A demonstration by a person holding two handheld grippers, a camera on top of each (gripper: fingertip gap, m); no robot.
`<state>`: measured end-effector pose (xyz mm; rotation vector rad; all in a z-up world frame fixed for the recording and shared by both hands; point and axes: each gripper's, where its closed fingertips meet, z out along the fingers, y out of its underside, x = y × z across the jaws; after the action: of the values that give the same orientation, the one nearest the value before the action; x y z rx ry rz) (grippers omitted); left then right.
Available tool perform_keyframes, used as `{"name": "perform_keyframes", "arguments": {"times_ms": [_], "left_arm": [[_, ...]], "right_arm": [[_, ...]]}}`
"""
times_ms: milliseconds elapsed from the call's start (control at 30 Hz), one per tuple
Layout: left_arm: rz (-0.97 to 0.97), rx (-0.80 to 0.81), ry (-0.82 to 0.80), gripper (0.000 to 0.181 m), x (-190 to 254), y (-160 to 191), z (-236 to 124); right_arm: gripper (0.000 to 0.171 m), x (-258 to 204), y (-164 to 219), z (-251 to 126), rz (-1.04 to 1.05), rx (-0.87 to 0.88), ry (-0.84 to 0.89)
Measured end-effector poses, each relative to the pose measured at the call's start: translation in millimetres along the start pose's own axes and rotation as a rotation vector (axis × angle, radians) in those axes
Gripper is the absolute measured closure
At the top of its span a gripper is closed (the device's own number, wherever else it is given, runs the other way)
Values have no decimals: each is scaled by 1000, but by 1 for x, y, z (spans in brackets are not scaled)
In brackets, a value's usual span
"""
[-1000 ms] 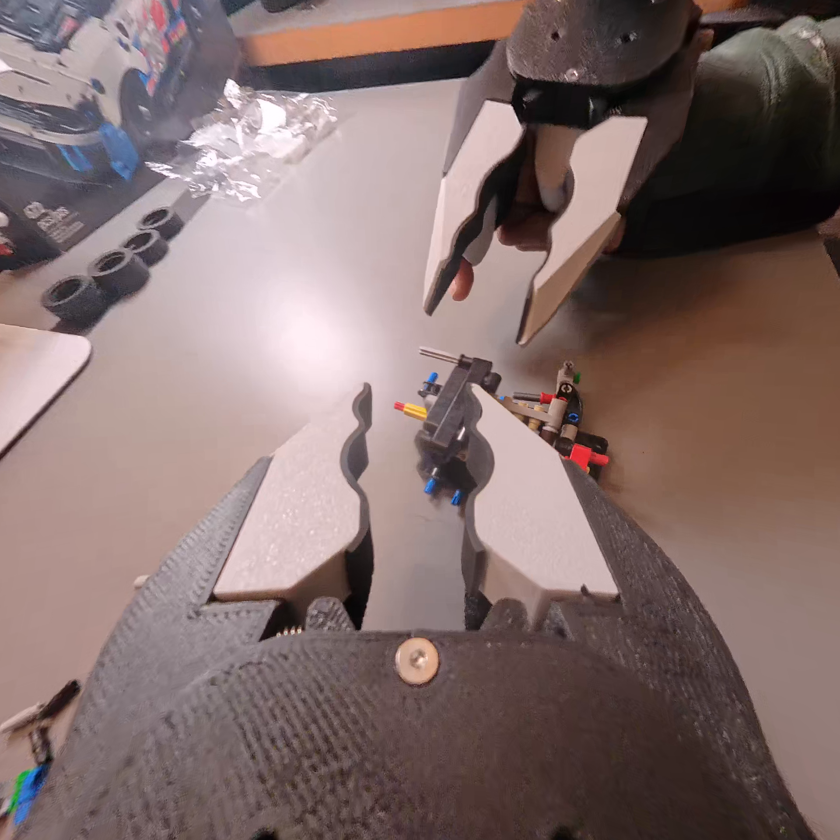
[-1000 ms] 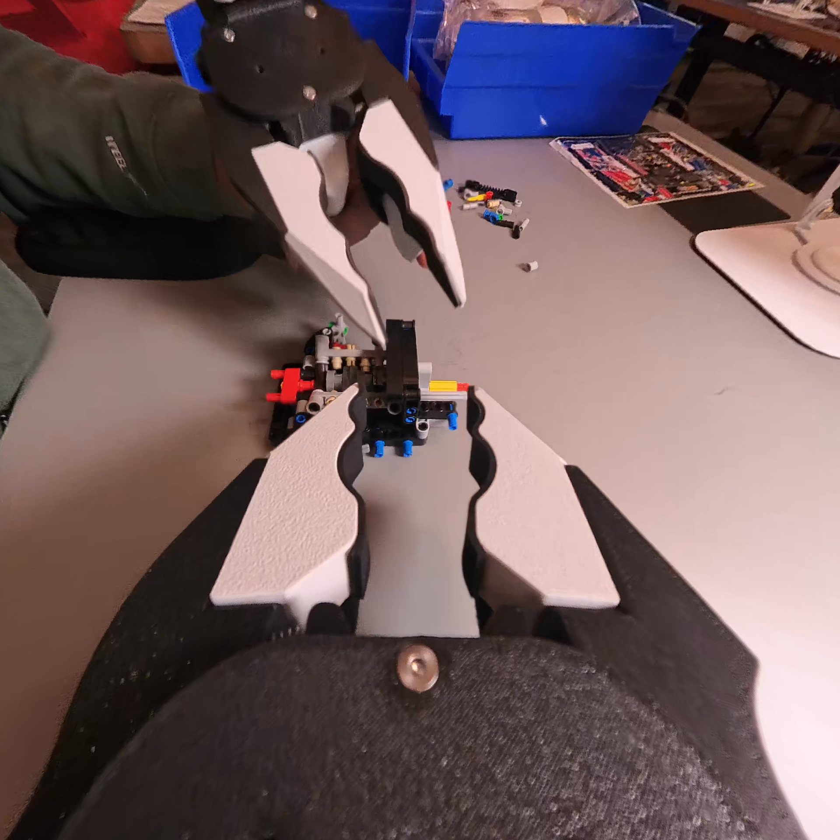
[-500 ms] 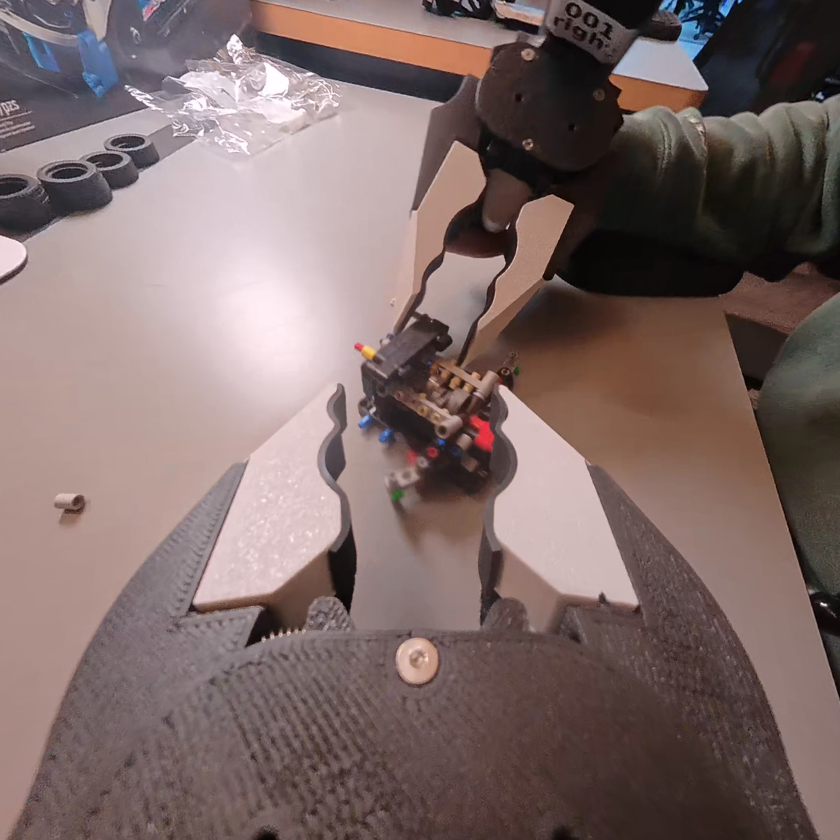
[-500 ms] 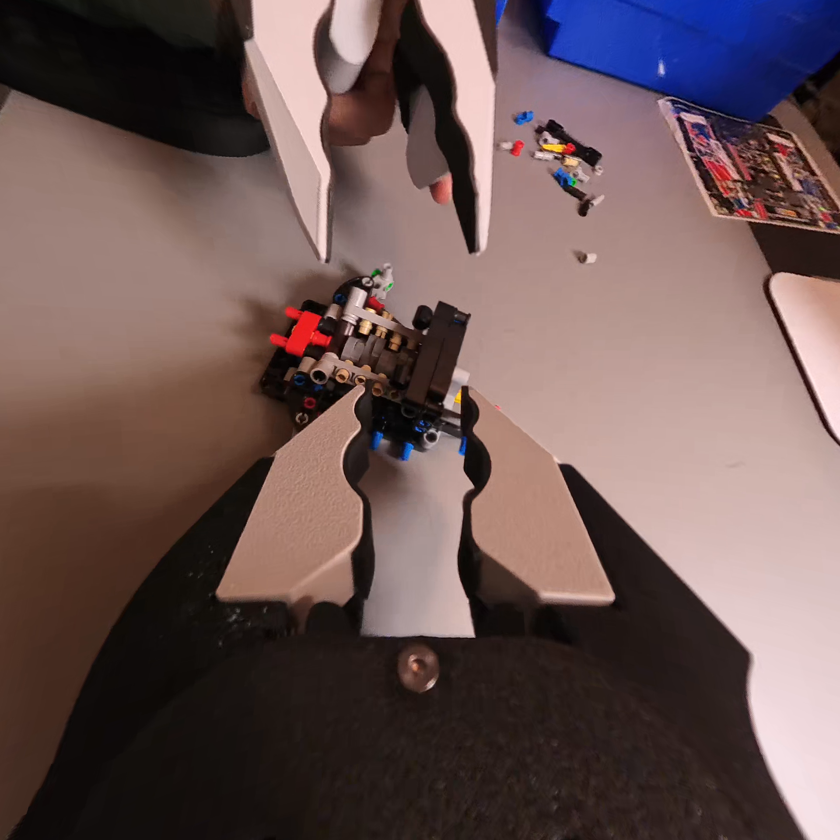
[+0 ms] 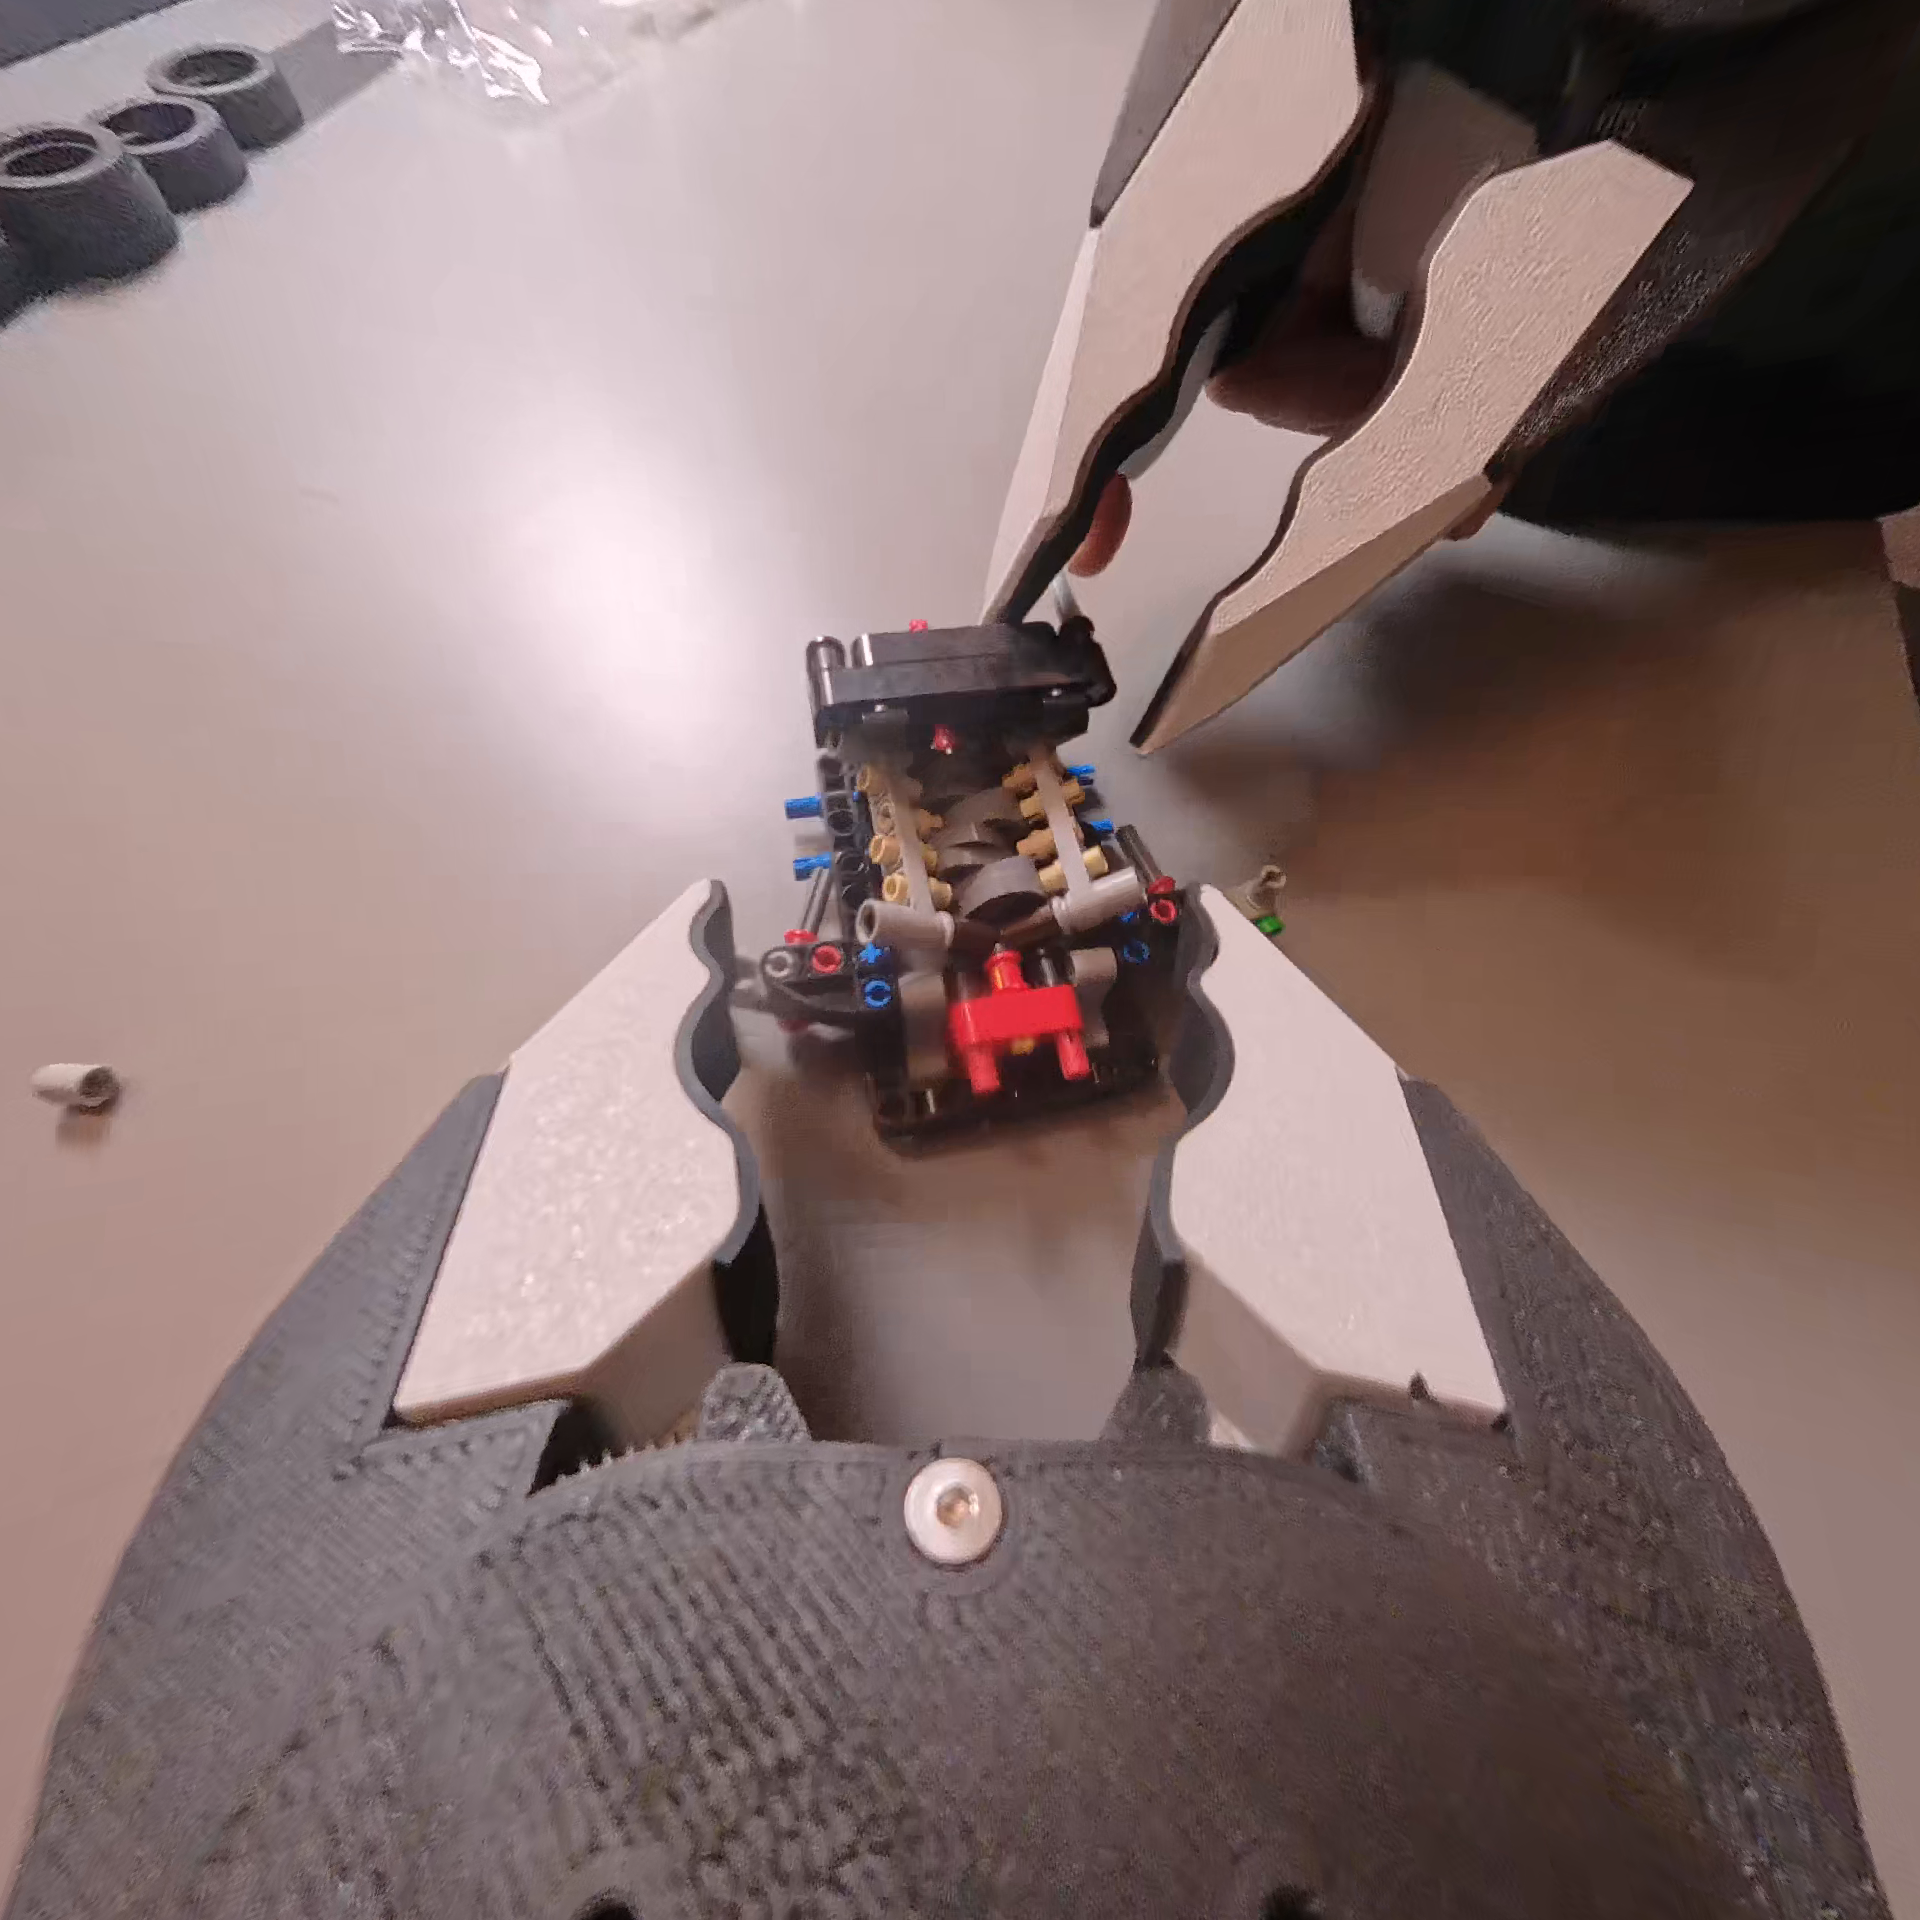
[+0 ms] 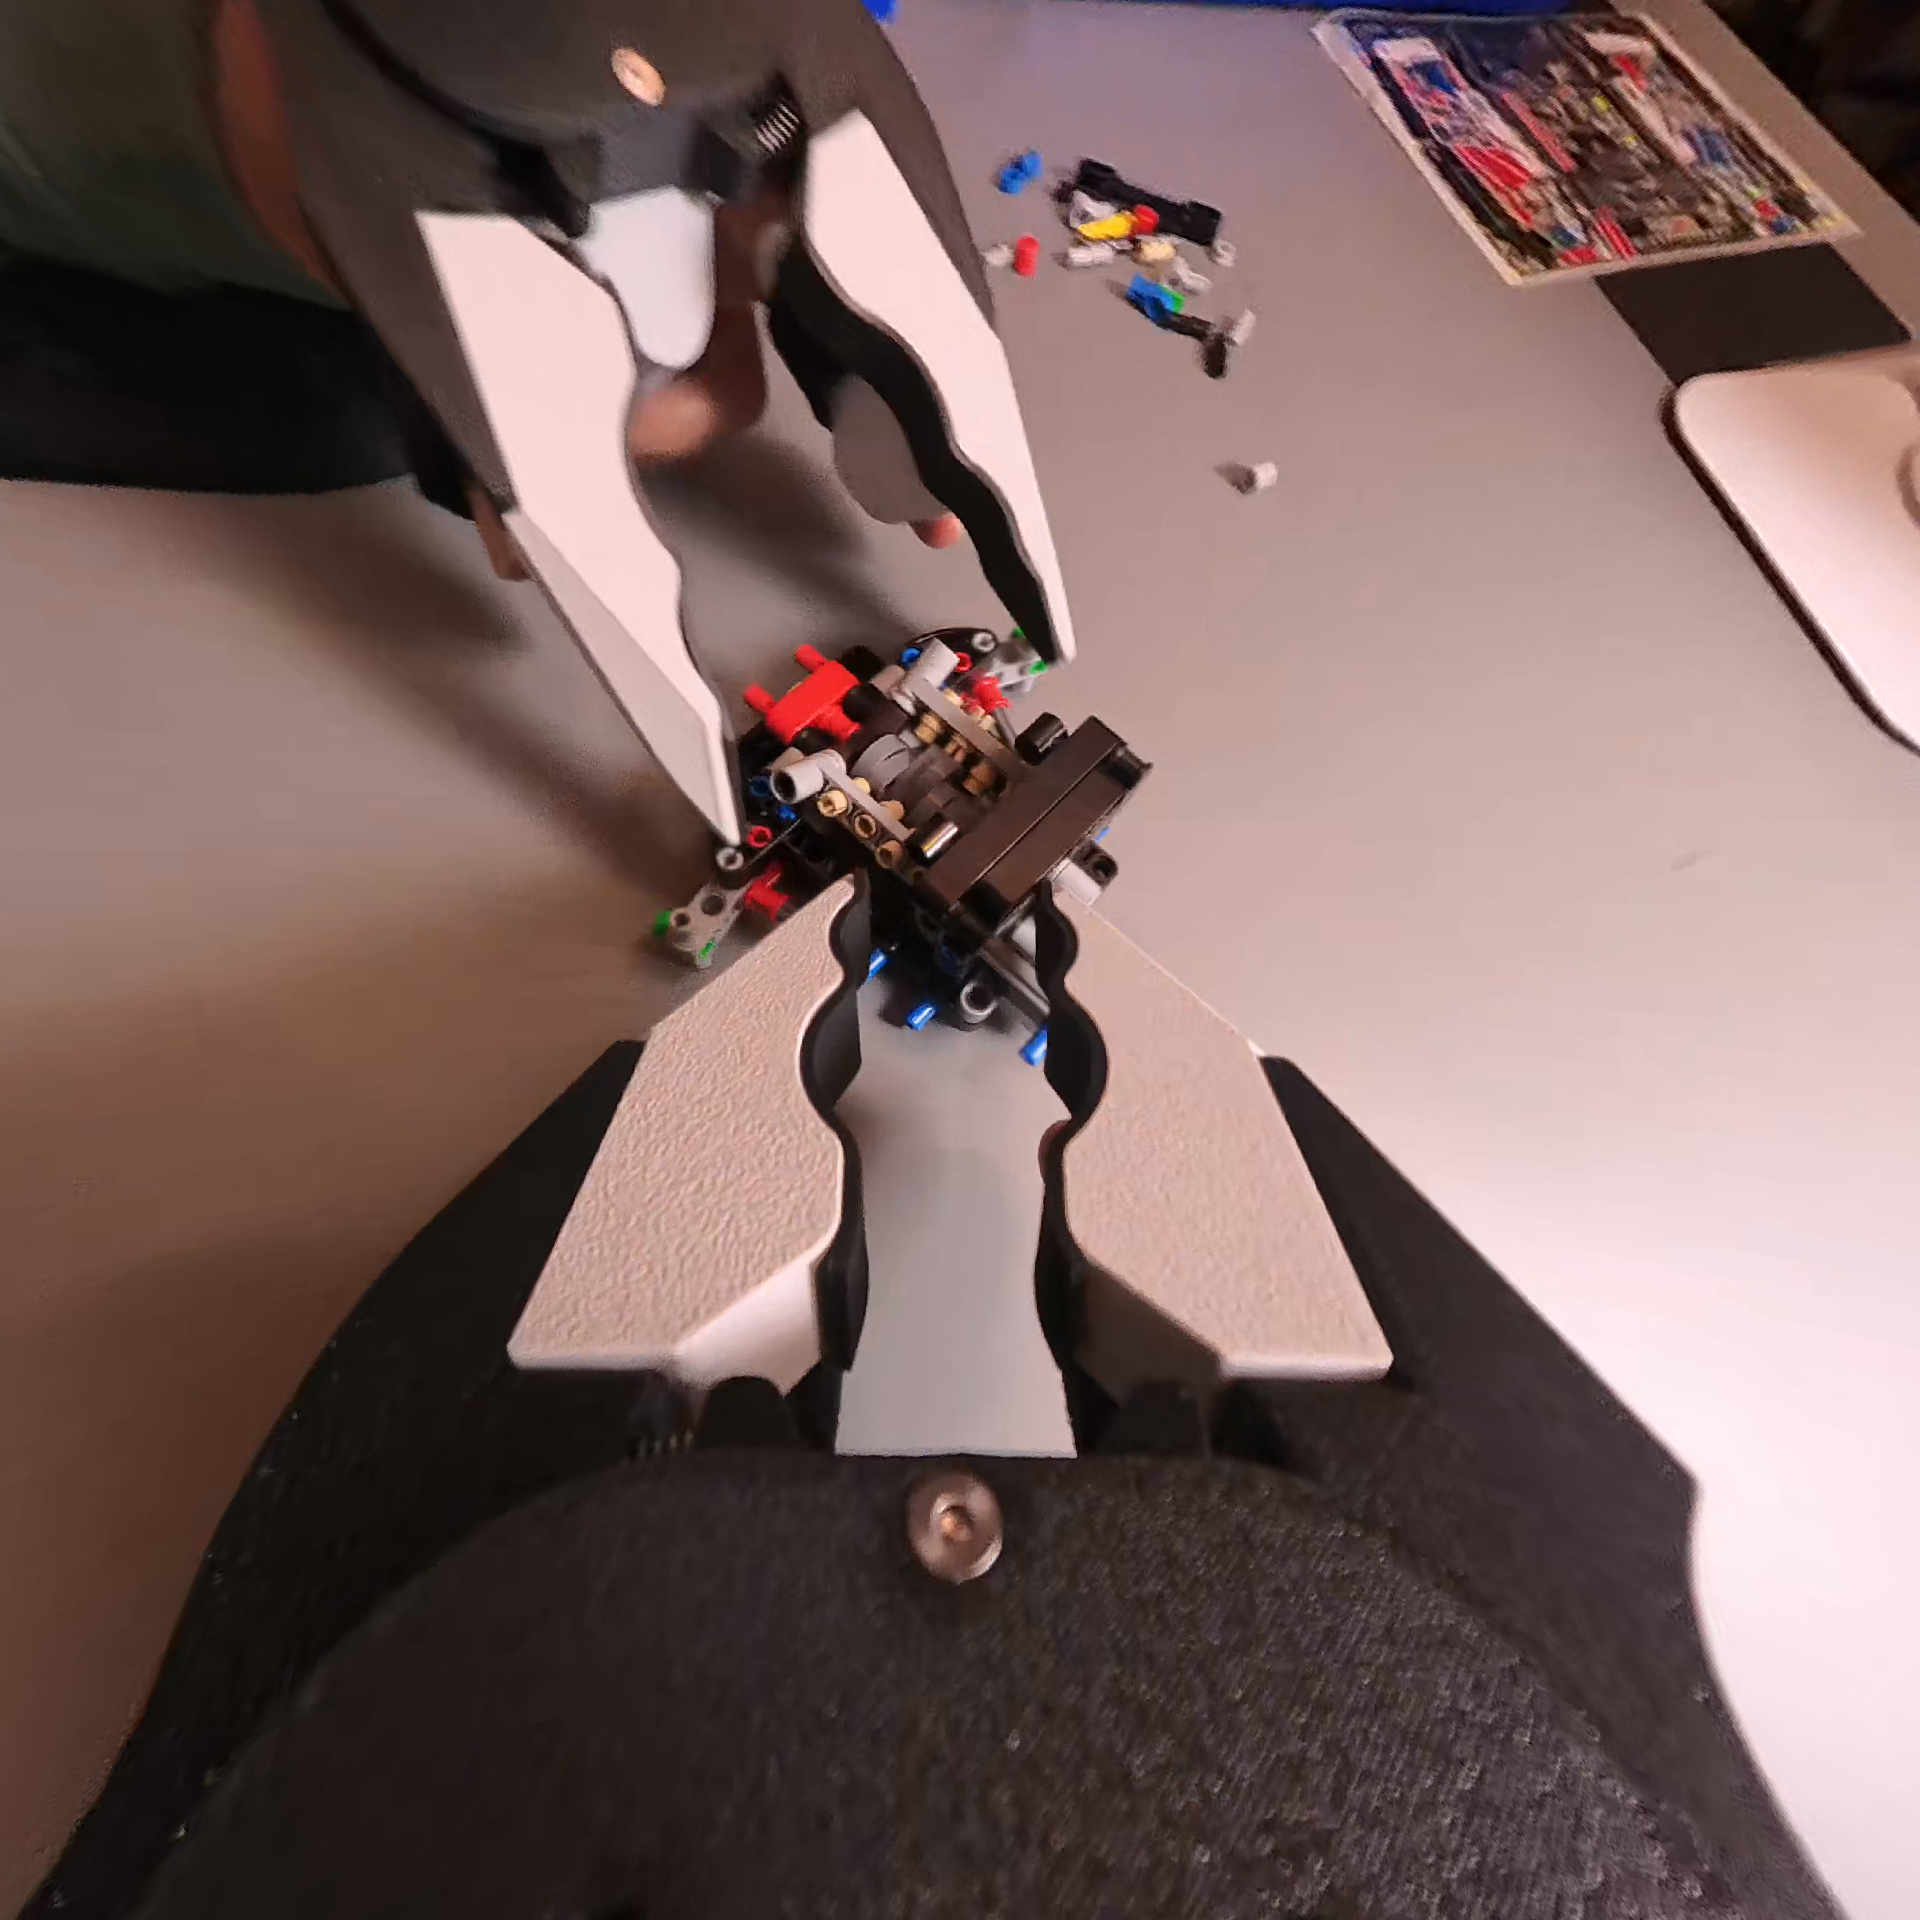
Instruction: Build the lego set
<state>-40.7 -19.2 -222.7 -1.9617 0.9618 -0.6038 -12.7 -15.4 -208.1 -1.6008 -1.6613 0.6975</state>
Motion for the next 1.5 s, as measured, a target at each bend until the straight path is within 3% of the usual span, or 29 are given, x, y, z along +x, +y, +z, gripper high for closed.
{"name": "perform_keyframes", "arguments": {"times_ms": [167,333,500,633,733,1033,1500], "left_arm": [[20,-10,77,109,8,1,2],[44,15,36,118,-11,-3,-4],[-13,78,63,111,-14,-11,-13],[0,30,100,97,-3,-3,-8],[60,0,56,105,-5,-1,-3],[86,-12,-12,127,-17,1,-5],[99,33,-50,126,-22,-5,-11]], "right_arm": [[143,-4,2,-5,-123,35,-35],[153,1,3,-8,-81,65,-59],[155,3,4,-8,-67,75,-63],[161,2,4,-6,-64,83,-64],[164,0,3,-6,-57,88,-77],[159,8,-6,-17,-3,194,-116],[151,2,12,-13,-108,133,-152]]}}
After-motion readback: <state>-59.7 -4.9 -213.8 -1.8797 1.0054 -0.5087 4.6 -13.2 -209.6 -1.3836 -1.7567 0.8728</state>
